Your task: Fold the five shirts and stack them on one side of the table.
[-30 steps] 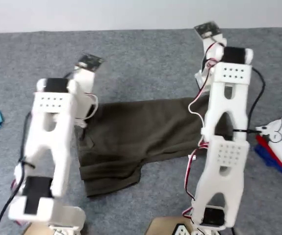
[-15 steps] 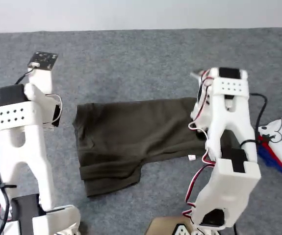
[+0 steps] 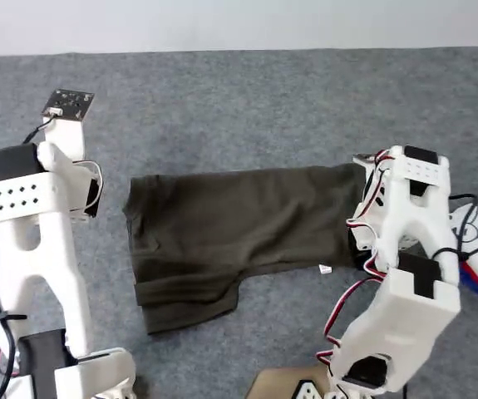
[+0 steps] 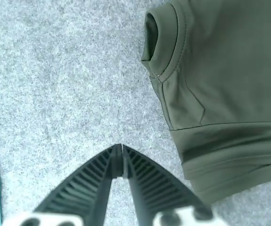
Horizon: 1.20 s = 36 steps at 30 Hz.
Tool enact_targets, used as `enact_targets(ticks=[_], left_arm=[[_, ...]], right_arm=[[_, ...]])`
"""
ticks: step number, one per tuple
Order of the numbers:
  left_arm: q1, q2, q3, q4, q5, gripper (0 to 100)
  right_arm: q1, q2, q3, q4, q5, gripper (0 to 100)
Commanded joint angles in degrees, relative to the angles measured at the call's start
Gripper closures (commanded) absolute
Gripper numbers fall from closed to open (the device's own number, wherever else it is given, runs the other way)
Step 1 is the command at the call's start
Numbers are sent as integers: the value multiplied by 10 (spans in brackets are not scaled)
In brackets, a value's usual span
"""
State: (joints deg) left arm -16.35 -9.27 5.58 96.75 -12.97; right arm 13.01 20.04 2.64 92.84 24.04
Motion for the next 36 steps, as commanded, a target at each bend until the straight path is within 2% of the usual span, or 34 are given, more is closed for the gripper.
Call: enact_targets(ticks=[1,9,12,15,21,25,30,32,36], left_arm=[[1,-28,-14,9,6,994],[-6,-151,-10,25,7,994],[-30,-182,-9,37,7,994],[-100,-193,-7,37,7,994],[-234,-193,17,31,-3,994],[-309,-193,52,9,-25,994],[-374,-193,72,3,-53,994],[-385,-193,79,-1,-59,994],[-400,-193,91,-14,-61,994]], right_arm=[[-15,-73,-24,17,4,989],[-120,-221,-45,70,5,989],[-165,-256,-42,73,7,989],[-213,-261,-41,74,18,989],[-311,-260,5,71,126,989],[-367,-262,44,60,142,989],[-427,-264,112,26,206,983],[-451,-264,134,4,210,949],[-502,-261,167,-41,210,818]])
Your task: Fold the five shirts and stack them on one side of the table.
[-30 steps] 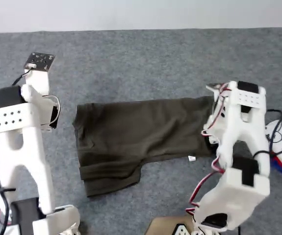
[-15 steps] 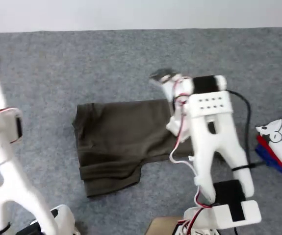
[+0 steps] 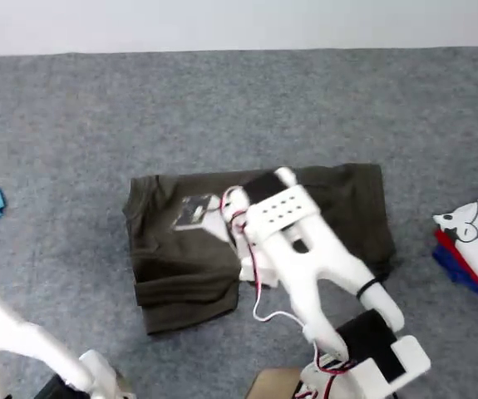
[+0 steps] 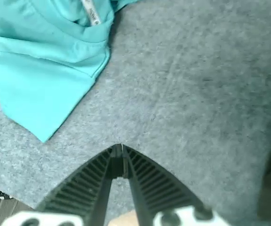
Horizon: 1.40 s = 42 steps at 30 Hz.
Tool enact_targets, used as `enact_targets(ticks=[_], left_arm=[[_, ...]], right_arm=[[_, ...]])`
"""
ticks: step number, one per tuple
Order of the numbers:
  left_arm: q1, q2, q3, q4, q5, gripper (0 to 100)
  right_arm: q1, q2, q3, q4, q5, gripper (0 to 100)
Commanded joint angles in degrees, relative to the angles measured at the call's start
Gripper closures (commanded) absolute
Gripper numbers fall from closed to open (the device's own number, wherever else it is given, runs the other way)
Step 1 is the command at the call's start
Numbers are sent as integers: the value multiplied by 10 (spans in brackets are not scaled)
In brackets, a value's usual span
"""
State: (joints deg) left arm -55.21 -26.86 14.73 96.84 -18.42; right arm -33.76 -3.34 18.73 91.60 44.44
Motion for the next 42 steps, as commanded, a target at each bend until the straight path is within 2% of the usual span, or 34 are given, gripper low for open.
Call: enact_targets(ticks=[1,9,15,33,42], left_arm=[[-11,-17,1,-18,-6,994],[-11,-17,1,-21,-6,994],[-11,-17,2,-21,-6,994],[-9,-17,2,-22,-4,994],[-11,-17,2,-18,-5,994]], right_arm=[[-50,-27,13,-37,6,798],[-149,-25,40,-93,2,794],[-161,-6,54,-164,2,794],[-184,89,52,-232,-23,795],[-181,145,-20,-198,-23,959]])
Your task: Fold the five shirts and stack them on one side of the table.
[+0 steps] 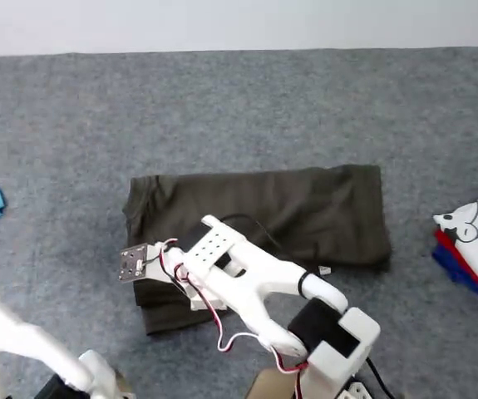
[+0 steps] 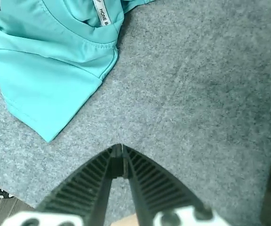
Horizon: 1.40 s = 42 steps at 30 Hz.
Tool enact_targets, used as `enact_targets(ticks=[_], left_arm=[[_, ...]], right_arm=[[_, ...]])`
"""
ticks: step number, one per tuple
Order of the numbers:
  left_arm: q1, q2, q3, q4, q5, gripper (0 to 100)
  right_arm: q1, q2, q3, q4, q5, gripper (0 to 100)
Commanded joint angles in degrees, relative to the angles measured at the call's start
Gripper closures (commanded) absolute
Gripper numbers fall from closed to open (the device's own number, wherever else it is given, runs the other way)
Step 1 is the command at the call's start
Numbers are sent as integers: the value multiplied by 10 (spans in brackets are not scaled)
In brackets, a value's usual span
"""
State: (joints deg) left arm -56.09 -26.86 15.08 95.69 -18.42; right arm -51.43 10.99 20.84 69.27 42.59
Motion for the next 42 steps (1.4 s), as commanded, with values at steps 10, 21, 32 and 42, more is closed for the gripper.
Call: enact_targets(ticks=[10,21,32,42], left_arm=[[-2,-17,-1,-7,-5,994],[0,-17,-1,-7,-5,993],[0,-18,18,-6,-6,993],[0,-22,29,-11,-6,993]], right_arm=[[69,6,-135,78,-1,974],[145,7,-140,19,-4,969],[146,100,-252,36,-90,825],[186,229,-460,102,-91,825]])
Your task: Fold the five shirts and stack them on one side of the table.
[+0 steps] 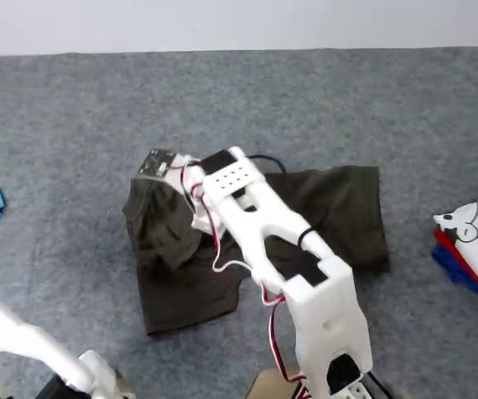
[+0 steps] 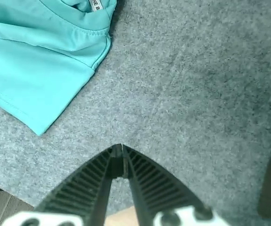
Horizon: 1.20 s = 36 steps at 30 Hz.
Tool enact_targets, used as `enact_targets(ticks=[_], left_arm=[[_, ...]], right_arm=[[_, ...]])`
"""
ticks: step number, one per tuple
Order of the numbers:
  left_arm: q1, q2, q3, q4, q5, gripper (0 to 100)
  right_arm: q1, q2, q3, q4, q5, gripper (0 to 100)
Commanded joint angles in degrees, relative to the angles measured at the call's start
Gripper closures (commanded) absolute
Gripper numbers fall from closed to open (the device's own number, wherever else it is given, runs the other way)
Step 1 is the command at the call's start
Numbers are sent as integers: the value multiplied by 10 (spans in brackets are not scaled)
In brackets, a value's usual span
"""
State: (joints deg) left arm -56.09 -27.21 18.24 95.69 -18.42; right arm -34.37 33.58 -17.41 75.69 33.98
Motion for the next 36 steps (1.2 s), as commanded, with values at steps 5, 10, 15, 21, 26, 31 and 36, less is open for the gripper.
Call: enact_targets(ticks=[5,10,15,21,26,31,36], left_arm=[[0,-18,-2,-11,-6,993],[1,-18,-1,-18,-6,993],[1,-15,0,-26,-6,993],[2,-13,0,-26,-6,993],[2,-13,0,-26,-6,993],[2,-13,0,-26,-6,993],[2,-13,0,-26,-6,993]], right_arm=[[35,9,-164,108,-4,825],[32,7,-199,171,-3,825],[-16,7,-241,252,-3,825],[-86,12,-258,263,-3,824],[-136,28,-258,251,-3,824],[-153,60,-259,238,-3,824],[-148,102,-259,205,-2,826]])
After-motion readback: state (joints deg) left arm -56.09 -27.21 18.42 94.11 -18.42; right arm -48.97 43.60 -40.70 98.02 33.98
